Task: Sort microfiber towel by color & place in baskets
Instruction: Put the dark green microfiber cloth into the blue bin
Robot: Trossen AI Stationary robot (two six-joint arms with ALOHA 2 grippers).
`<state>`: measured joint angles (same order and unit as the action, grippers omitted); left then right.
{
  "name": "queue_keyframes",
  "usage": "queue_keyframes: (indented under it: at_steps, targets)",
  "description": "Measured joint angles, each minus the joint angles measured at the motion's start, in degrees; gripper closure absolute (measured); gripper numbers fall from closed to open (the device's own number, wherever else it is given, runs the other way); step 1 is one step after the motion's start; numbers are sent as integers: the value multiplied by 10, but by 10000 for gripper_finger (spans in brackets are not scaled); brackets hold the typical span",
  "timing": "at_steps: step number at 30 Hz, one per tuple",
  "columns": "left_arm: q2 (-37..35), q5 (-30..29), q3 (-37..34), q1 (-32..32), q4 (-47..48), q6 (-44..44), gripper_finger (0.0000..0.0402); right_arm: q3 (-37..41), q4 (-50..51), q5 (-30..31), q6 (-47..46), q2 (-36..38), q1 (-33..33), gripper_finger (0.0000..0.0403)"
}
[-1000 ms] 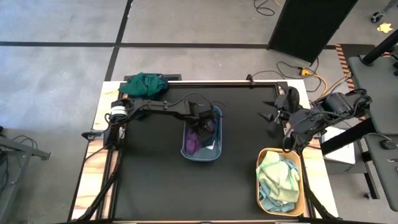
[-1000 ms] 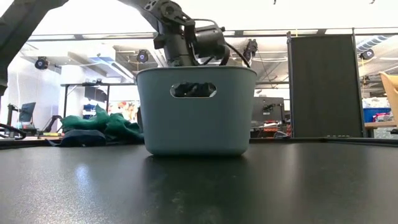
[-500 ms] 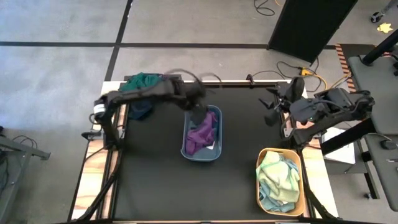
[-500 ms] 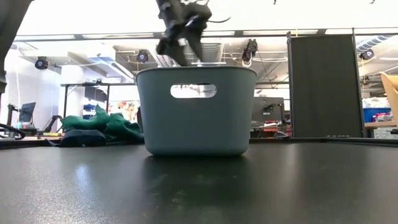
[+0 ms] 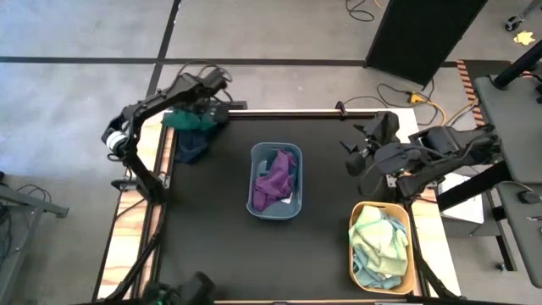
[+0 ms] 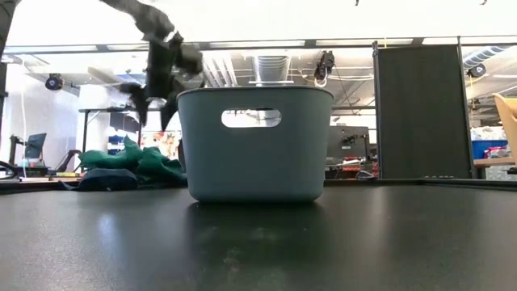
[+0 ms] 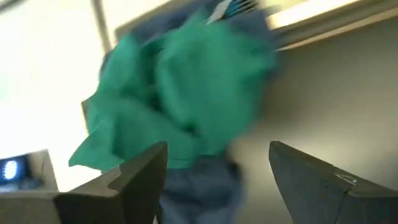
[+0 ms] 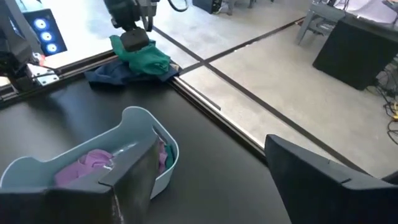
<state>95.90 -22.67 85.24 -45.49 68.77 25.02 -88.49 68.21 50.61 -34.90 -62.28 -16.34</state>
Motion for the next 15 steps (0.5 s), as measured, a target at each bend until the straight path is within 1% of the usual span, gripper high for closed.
queue_keyframes:
  at_steps: [4,8,10,13,15]
  targets:
    - [2,5,-66,-70,-45,8,136,0,0,0,-20,-17,1,105]
    - [0,41,-118,-114,-121,-3,136,0,0,0,-44,-28,2,93]
    - [0,57,-137,-129,-161,-4,136,0,1,-1,-55,-30,2,91]
    - [2,57,-165,-137,-213,-5,138,0,1,-1,-77,-31,1,91]
    - [7,61,-179,-138,-237,-13,149,0,1,-10,-87,-31,1,95]
